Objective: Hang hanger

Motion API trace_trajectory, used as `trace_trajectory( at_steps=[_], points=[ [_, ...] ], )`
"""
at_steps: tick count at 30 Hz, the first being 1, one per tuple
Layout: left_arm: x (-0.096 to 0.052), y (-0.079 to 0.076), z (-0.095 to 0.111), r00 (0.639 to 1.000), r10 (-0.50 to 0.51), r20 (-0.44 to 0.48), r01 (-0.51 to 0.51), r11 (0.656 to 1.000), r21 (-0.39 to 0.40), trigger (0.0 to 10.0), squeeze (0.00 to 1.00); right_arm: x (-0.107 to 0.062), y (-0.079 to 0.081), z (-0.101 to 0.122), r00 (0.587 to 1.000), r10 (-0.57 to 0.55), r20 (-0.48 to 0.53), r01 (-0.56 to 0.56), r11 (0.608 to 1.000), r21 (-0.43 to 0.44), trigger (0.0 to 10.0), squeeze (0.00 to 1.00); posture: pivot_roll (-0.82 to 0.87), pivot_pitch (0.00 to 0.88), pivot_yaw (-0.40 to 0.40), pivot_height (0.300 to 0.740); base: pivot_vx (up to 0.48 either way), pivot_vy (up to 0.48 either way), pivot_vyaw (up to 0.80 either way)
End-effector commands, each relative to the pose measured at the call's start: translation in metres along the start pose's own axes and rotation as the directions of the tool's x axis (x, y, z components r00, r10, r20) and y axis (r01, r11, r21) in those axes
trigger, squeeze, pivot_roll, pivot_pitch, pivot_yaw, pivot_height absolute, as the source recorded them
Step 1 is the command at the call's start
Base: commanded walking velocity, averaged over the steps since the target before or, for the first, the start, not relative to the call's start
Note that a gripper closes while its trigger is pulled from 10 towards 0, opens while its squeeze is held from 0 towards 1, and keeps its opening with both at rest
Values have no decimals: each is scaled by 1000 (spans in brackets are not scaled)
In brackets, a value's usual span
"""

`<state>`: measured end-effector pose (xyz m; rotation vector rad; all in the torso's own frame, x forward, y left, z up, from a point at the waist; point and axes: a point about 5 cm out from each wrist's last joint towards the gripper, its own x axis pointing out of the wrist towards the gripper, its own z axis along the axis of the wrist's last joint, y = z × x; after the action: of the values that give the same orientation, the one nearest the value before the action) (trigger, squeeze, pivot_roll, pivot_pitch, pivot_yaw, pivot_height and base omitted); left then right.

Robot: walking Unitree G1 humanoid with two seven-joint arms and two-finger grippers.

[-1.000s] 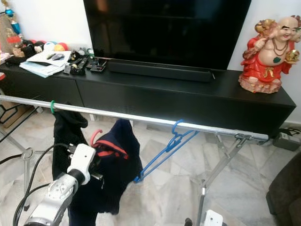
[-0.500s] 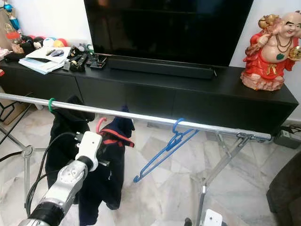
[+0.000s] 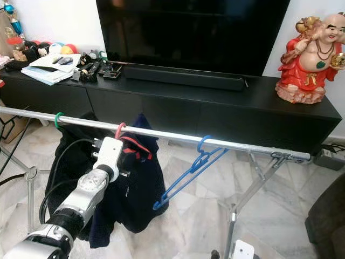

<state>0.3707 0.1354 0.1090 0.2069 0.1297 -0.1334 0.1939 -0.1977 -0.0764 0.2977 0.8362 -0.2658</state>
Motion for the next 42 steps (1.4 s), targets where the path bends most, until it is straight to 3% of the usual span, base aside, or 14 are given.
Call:
trace_trajectory(
  at_steps=[1, 7, 11, 19, 25, 30, 31, 32, 33, 37, 39, 42],
  points=[
    [6, 2, 12, 1000, 29, 12, -29, 1000, 5, 10000, 0, -1, 0, -4, 1000, 1, -19, -1, 1000, -5, 10000, 0, 37, 50, -16, 740, 0, 0, 0],
    [9, 2, 5, 995, 59, -75, -61, 998, -13, 10000, 0, -1, 1, -5, 1000, 2, -23, -2, 1000, -8, 10000, 0, 35, 51, -16, 740, 0, 0, 0],
    [8, 2, -3, 988, 68, -139, -66, 998, 22, 10000, 0, -1, 1, -5, 1000, 3, -24, -3, 1000, -8, 10000, 0, 37, 53, -17, 740, 0, 0, 0],
    [3, -7, -19, 979, 12, -204, -2, 999, 46, 10000, 0, -1, 2, -7, 999, 6, -32, -7, 1000, -13, 10000, 0, 41, 55, -17, 740, 0, 0, 0],
    [1, -6, -21, 985, -2, -174, 8, 999, 32, 10000, 0, -1, 2, -7, 999, 5, -34, -5, 1000, -12, 10000, 0, 44, 55, -16, 740, 0, 0, 0],
    [-1, -7, -9, 996, -89, -23, 88, 996, -8, 10000, 0, -1, 2, -7, 999, 5, -33, -5, 1000, -14, 10000, 0, 41, 52, -11, 740, 0, 0, 0],
    [-3, -7, -8, 994, -110, -8, 110, 993, 30, 10000, 0, -1, 3, -7, 999, 5, -33, -5, 1000, -16, 10000, 0, 41, 52, -11, 740, 0, 0, 0],
    [-5, -4, -7, 988, -152, 10, 150, 982, 117, 10000, 0, -1, 3, -7, 999, 5, -33, -5, 1000, -18, 10000, 0, 41, 52, -12, 740, 0, 0, 0],
    [-6, -2, -6, 986, -168, 21, 164, 977, 139, 10000, 0, -1, 3, -7, 999, 5, -33, -5, 1000, -18, 10000, 0, 41, 52, -12, 740, 0, 0, 0],
    [-5, 15, 0, 990, -135, 51, 127, 982, 139, 10000, 0, -1, 2, -8, 999, 5, -34, -6, 1000, -19, 10000, 0, 47, 48, -15, 740, 0, 0, 0],
    [-2, 28, 8, 995, -72, 71, 62, 990, 127, 10000, 0, -1, 2, -7, 999, 7, -34, -7, 1000, -22, 10000, 0, 45, 45, -18, 740, 0, 0, 0],
    [1, 30, 14, 996, -50, 78, 39, 990, 133, 10000, 0, -1, 2, -7, 999, 7, -33, -8, 1000, -24, 10000, 0, 44, 45, -20, 740, 0, 0, 0]
  ],
)
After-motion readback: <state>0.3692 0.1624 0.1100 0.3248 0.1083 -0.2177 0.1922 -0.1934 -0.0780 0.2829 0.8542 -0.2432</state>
